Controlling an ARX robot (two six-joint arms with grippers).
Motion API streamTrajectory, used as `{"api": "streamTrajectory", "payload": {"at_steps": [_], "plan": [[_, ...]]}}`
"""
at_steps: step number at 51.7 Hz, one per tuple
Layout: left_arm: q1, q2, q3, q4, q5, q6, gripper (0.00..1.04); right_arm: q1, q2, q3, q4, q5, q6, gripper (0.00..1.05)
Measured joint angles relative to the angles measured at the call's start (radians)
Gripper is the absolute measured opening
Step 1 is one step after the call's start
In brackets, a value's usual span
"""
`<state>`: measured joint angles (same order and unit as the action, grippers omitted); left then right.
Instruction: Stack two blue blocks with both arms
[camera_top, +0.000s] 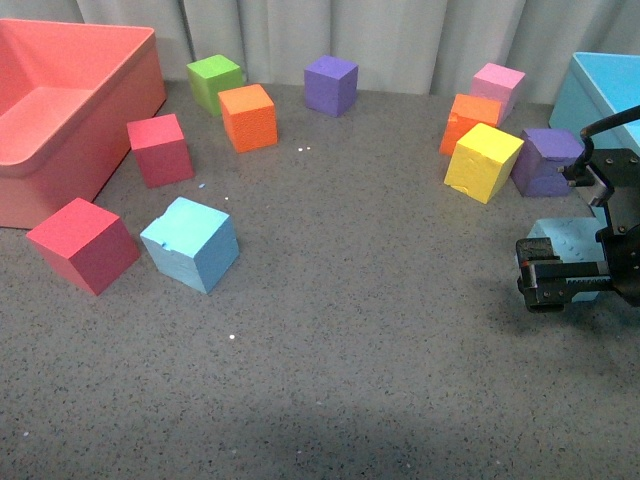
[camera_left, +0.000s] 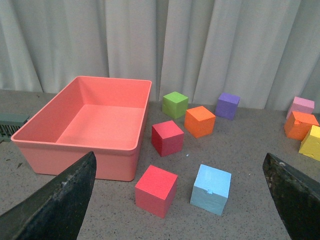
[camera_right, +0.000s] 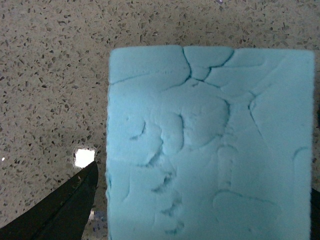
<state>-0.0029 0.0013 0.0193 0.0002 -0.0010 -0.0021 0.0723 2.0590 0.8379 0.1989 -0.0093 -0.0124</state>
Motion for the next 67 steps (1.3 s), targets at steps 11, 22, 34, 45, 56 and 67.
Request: {"api": "streamTrajectory", "payload": {"at_steps": [11,22,34,45,56,67], "plan": [[0.0,0.0,0.0,0.0,0.0,0.0,0.98,0.006,0.043,0.051,-0.003,-0.006,0.014,0.8],[0.0,0.0,0.0,0.0,0.0,0.0,0.98,0.011,0.045,0.054,-0.006,-0.003,0.022,0.55],[0.0,0.0,0.0,0.0,0.0,0.0,0.98,0.036,-0.014,0.024,-0.011,-0.005,0.054,0.49],[0.0,0.0,0.0,0.0,0.0,0.0,0.98,0.128,-0.042,0.044,-0.032,0.002,0.121,0.48],[0.0,0.0,0.0,0.0,0.0,0.0,0.98,0.229,-0.001,0.132,-0.081,0.007,0.189,0.48],[0.0,0.0,0.0,0.0,0.0,0.0,0.98,0.307,0.082,0.267,-0.15,0.013,0.247,0.48]]}}
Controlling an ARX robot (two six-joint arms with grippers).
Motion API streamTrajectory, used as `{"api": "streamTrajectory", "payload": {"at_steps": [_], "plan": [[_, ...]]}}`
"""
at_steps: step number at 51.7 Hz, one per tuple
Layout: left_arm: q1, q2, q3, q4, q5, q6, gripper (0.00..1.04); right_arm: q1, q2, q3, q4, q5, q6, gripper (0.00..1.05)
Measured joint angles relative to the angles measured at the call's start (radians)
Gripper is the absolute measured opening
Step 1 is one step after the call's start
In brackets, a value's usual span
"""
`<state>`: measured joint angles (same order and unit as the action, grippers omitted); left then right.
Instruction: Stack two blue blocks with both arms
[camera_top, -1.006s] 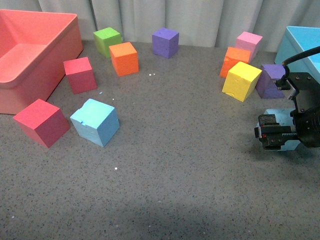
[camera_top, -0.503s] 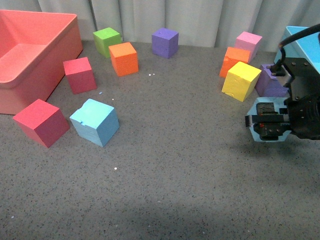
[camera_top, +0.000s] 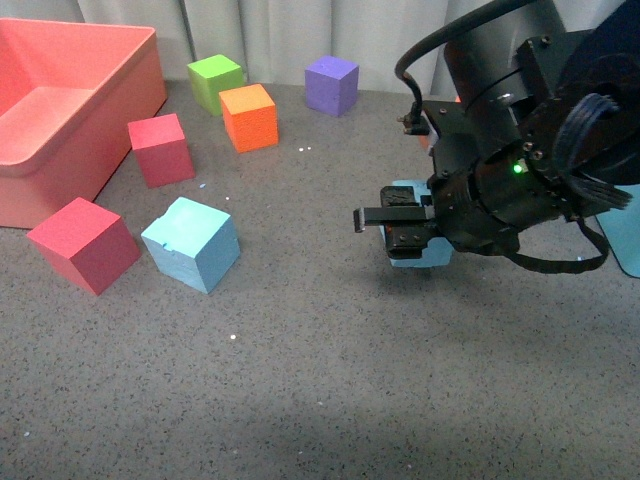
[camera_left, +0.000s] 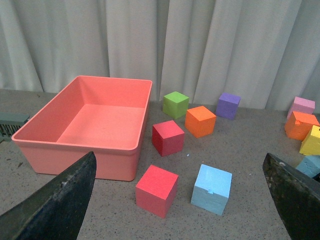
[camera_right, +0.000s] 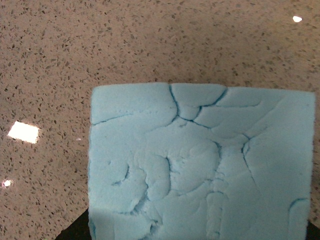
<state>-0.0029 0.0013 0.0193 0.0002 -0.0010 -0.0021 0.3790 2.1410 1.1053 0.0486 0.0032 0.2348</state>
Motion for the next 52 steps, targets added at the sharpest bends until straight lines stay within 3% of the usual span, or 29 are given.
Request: {"api": "streamTrajectory", "payload": {"at_steps": [33,47,52], "plan": [[0.0,0.0,0.0,0.0,0.0,0.0,0.98,0.083,0.143,0.188,-0.072,0.035,0.067,0.48],[0.0,0.0,0.0,0.0,0.0,0.0,0.98,0.091,0.026,0.048,0.055,0.048,0.077,0.96],[0.0,0.0,0.0,0.0,0.0,0.0,0.98,0.091,-0.04,-0.009,0.081,0.054,0.075,0.95]]}}
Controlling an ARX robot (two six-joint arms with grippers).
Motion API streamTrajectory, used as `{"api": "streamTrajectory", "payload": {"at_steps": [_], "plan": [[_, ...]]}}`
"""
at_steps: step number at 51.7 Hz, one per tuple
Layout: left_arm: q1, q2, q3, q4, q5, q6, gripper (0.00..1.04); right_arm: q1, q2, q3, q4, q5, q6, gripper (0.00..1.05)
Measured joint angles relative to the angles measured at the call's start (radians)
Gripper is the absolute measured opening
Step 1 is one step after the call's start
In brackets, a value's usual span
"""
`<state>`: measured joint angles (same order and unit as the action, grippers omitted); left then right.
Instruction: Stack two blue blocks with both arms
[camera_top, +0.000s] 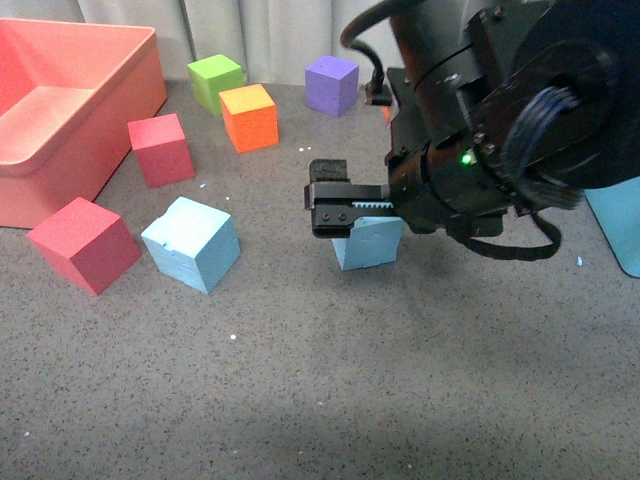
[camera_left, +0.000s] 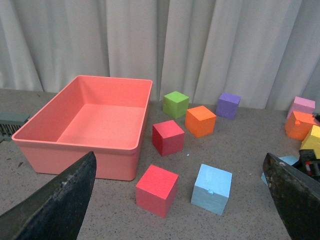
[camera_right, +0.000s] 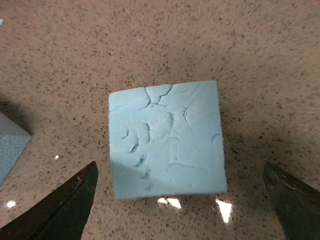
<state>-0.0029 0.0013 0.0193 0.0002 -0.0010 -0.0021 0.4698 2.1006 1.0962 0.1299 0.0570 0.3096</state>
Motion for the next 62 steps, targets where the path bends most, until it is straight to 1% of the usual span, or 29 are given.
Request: {"api": "streamTrajectory", "payload": {"at_steps": [5,6,7,8,10,11,12,13,14,15,16,18,19,20,22,23,27,30,31,32,33,36,40,56,58,61,62], "plan": [[0.0,0.0,0.0,0.0,0.0,0.0,0.98,0.0,-0.033,-0.019,0.021,0.012,-0.006,0.95],[0.0,0.0,0.0,0.0,0.0,0.0,0.98,0.003,-0.028,-0.042,0.102,0.07,-0.026,0.92],[0.0,0.0,0.0,0.0,0.0,0.0,0.98,0.002,-0.018,-0.095,0.261,0.165,-0.079,0.87],[0.0,0.0,0.0,0.0,0.0,0.0,0.98,0.002,-0.015,-0.113,0.315,0.198,-0.088,0.86],[0.0,0.0,0.0,0.0,0.003,0.0,0.98,-0.003,-0.006,-0.206,0.526,0.302,-0.161,0.79],[0.0,0.0,0.0,0.0,0.002,0.0,0.98,-0.011,-0.006,-0.26,0.631,0.321,-0.183,0.75],[0.0,0.0,0.0,0.0,0.001,0.0,0.98,-0.018,-0.006,-0.3,0.705,0.333,-0.206,0.72],[0.0,0.001,0.0,0.0,-0.003,0.0,0.98,-0.036,-0.01,-0.384,0.879,0.336,-0.237,0.66],[0.0,0.001,0.0,0.0,-0.003,0.0,0.98,-0.048,-0.017,-0.423,0.97,0.336,-0.244,0.63],[0.0,0.0,0.0,0.0,-0.003,0.0,0.98,-0.063,-0.037,-0.462,1.054,0.332,-0.262,0.58],[0.0,0.0,0.0,0.0,-0.003,0.0,0.98,-0.068,-0.047,-0.473,1.076,0.33,-0.266,0.57],[0.0,0.0,0.0,0.0,-0.002,0.0,0.98,-0.087,-0.094,-0.503,1.136,0.321,-0.276,0.5],[0.0,0.0,0.0,0.0,-0.001,0.0,0.98,-0.1,-0.129,-0.536,1.192,0.304,-0.284,0.45],[0.0,0.0,0.0,0.0,-0.001,0.0,0.98,-0.105,-0.142,-0.545,1.205,0.301,-0.285,0.44],[0.0,0.0,0.0,0.0,-0.001,0.0,0.98,-0.121,-0.186,-0.578,1.243,0.29,-0.288,0.37],[0.0,0.0,0.0,0.0,-0.001,0.0,0.98,-0.125,-0.195,-0.586,1.25,0.286,-0.288,0.35],[0.0,0.0,0.0,0.0,0.0,0.0,0.98,-0.145,-0.231,-0.626,1.266,0.286,-0.288,0.22],[0.0,0.0,0.0,0.0,0.0,0.0,0.98,-0.156,-0.242,-0.65,1.266,0.278,-0.289,0.07],[0.0,0.0,0.0,0.0,0.001,0.0,0.98,-0.175,-0.27,-0.682,1.263,0.24,-0.296,0.02],[0.0,0.0,0.0,0.0,0.002,0.0,0.98,-0.188,-0.3,-0.714,1.258,0.205,-0.304,0.01],[0.0,0.0,0.0,0.0,0.001,0.0,0.98,-0.207,-0.356,-0.773,1.249,0.17,-0.306,0.01],[0.0,0.002,0.0,0.0,-0.003,0.0,0.98,-0.254,-0.508,-0.886,1.222,0.148,-0.307,0.01],[0.0,0.0,0.0,0.0,-0.001,0.0,0.98,-0.294,-0.635,-0.95,1.176,0.119,-0.307,0.01],[0.0,0.0,0.0,0.0,-0.002,0.0,0.98,-0.362,-0.944,-1.05,0.962,0.04,-0.307,0.01],[0.0,0.0,0.0,0.0,-0.002,0.0,0.98,-0.37,-1.015,-1.049,0.874,0.034,-0.307,0.01],[0.0,0.0,0.0,0.0,-0.002,0.0,0.98,-0.385,-1.108,-1.051,0.782,0.021,-0.307,0.01],[0.0,0.0,0.0,0.0,-0.002,0.0,0.98,-0.388,-1.115,-1.051,0.777,0.017,-0.307,0.01]]}}
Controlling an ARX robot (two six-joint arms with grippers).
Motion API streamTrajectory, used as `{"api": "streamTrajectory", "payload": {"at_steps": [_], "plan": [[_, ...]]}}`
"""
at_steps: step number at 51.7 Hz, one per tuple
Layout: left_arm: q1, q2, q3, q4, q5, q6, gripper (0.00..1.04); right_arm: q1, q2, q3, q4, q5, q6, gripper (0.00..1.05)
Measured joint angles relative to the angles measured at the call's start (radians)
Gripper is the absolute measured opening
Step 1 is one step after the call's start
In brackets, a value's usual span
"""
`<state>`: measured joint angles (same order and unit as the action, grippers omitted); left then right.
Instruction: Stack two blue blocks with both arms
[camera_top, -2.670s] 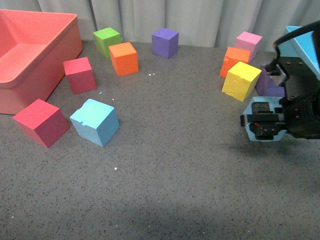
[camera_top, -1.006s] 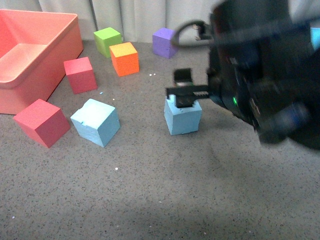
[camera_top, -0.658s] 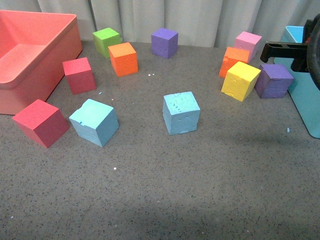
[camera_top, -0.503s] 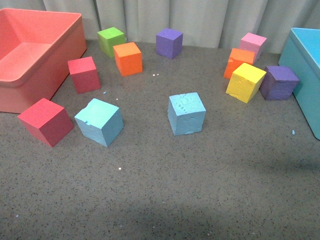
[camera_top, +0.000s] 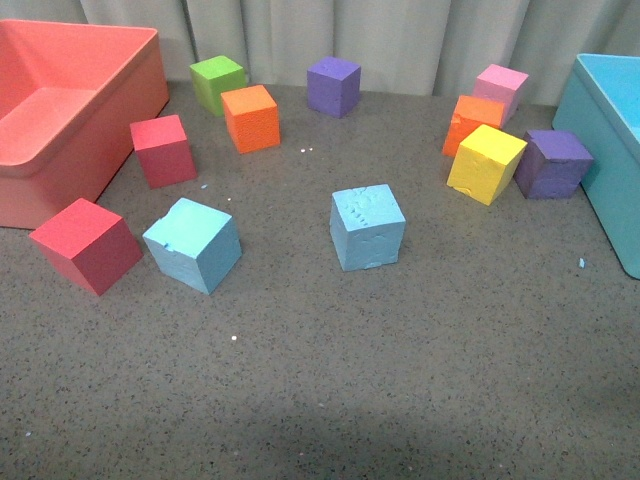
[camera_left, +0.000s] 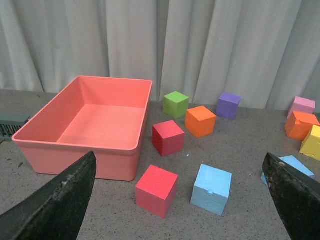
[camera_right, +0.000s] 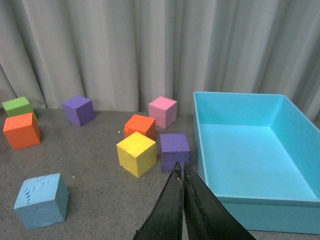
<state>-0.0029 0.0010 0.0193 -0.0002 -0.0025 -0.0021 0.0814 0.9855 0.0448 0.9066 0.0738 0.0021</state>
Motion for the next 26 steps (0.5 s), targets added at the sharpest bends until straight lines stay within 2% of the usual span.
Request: {"api": "streamTrajectory", "payload": {"at_steps": [2,8,26], "plan": [[0.0,0.0,0.0,0.0,0.0,0.0,0.98,-0.039,-0.058,-0.003,-0.037,-0.05,0.0,0.01],[0.0,0.0,0.0,0.0,0.002,0.0,0.98,-0.077,-0.151,-0.017,-0.111,-0.063,0.0,0.01],[0.0,0.0,0.0,0.0,0.001,0.0,0.98,-0.079,-0.424,-0.042,-0.356,-0.072,0.0,0.01]]}}
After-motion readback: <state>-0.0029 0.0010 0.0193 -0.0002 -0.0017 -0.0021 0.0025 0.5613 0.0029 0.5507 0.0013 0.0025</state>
